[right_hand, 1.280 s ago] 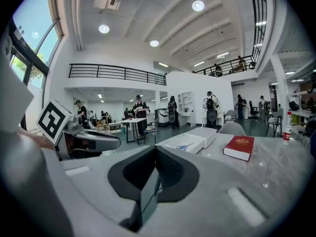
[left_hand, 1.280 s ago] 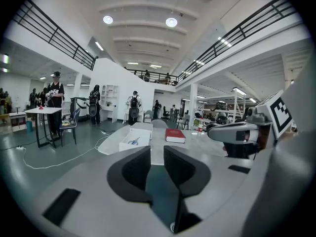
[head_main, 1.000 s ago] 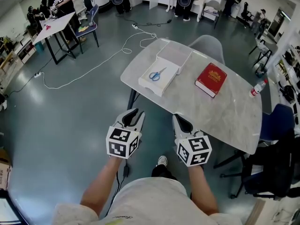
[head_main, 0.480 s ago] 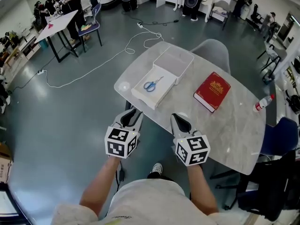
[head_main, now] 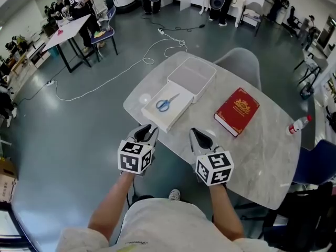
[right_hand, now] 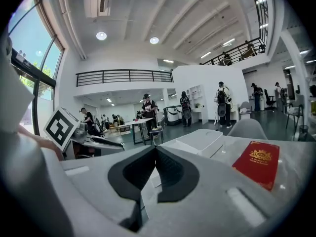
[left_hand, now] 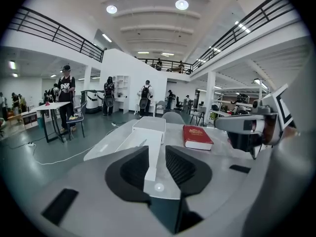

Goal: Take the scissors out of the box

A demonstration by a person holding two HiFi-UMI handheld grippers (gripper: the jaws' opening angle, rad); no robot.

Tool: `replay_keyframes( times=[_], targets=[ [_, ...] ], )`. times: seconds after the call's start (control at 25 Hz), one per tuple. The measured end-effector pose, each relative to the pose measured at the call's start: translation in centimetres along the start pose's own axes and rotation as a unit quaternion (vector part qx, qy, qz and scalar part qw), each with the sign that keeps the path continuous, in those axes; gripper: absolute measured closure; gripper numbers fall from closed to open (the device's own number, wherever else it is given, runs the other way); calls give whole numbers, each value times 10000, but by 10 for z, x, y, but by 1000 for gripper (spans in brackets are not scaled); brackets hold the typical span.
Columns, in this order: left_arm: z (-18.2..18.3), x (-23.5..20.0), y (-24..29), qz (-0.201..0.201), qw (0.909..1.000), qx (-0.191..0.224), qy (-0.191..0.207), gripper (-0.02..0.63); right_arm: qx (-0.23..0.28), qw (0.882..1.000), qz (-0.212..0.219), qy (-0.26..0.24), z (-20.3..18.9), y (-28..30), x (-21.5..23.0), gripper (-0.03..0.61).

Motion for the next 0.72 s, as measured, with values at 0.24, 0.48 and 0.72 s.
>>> replay_keyframes(
  times=[0.24, 0.48, 0.72],
  targets=[
    [2, -1, 22, 36, 9999, -95, 25, 531, 76, 9999, 27, 86, 1, 7, 17, 573],
    [7, -9, 42, 49, 9998, -186, 32, 531, 24, 10000, 24, 58, 6, 22, 29, 573],
    [12, -27, 84, 25, 9985, -514, 203, 531, 4, 10000, -47, 7, 14, 53, 48, 574]
  ],
)
Point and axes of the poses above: the fingertips, and each gripper's own axes: y forward along the fingers, x to its right, z out of its top, the point moved 5 cm from there along -y, backward along the fingers, and after that the axes turned 9 degrees about z, right-handed, at the moved point
